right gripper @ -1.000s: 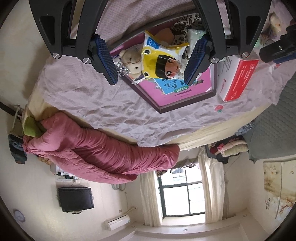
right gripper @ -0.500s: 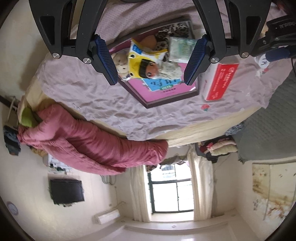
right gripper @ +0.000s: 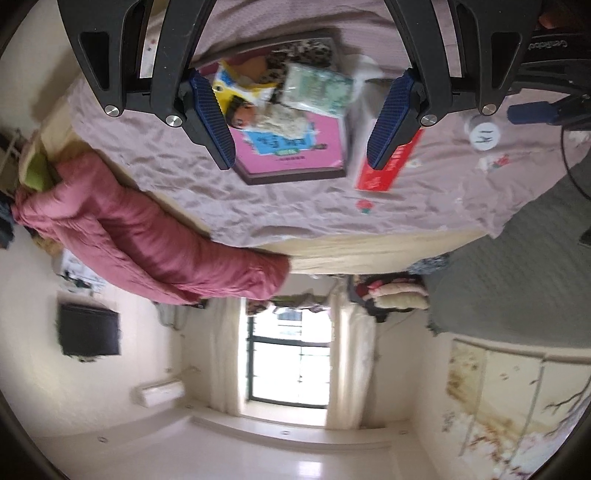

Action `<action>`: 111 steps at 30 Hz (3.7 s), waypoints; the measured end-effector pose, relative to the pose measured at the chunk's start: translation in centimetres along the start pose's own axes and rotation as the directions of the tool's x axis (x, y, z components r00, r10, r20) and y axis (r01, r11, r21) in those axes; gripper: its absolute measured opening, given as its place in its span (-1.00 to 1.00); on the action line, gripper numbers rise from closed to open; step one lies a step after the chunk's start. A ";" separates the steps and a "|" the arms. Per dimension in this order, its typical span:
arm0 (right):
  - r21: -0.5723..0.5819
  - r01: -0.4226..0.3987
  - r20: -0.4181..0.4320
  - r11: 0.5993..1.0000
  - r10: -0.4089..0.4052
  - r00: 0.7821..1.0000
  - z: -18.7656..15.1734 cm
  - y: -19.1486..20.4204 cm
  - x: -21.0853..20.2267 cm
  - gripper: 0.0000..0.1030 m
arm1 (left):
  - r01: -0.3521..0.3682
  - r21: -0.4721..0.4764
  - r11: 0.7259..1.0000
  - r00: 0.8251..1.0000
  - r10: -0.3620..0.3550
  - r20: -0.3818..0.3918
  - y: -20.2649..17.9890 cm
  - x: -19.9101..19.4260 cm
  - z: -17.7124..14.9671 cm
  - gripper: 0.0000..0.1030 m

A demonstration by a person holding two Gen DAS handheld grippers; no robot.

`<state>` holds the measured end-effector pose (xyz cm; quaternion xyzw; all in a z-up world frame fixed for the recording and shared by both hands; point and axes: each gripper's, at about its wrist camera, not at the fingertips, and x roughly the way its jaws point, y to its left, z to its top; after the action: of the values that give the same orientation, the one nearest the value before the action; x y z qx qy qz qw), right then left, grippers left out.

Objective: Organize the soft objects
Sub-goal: 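Move both open tools back toward the bunny and green sponge, then grasp the purple-dressed plush bunny with the left tool while the right tool grasps the green sponge, then carry the bunny and green sponge over the pink tray with both tools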

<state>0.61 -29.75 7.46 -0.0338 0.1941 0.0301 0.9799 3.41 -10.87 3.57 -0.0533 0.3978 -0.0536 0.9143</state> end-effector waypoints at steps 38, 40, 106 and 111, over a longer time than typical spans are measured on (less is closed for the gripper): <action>-0.408 -0.401 -0.290 0.820 0.301 0.909 -7.4 15.0 8.2 0.46 | -0.076 -0.385 0.920 0.969 -0.023 -0.246 16.8 9.1 -5.2 0.30; -0.446 -0.402 -0.297 0.799 0.292 0.909 -8.0 15.7 9.0 0.46 | -0.065 -0.391 0.918 0.969 -0.035 -0.243 17.2 9.4 -5.4 0.30; -0.026 -0.234 -0.047 0.972 0.232 0.971 1.0 5.0 8.9 -0.25 | 0.051 -0.177 0.983 0.992 -0.029 0.120 9.4 1.3 1.6 -0.08; 0.060 -0.179 -0.024 0.982 0.180 0.983 1.4 0.6 8.5 -0.25 | 0.074 -0.112 0.991 0.991 -0.060 0.121 4.9 1.4 3.2 -0.08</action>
<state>8.97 -28.63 5.45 0.0118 0.2113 0.1122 0.9709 6.94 -6.01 4.05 -0.1229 0.3436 -0.0579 0.9292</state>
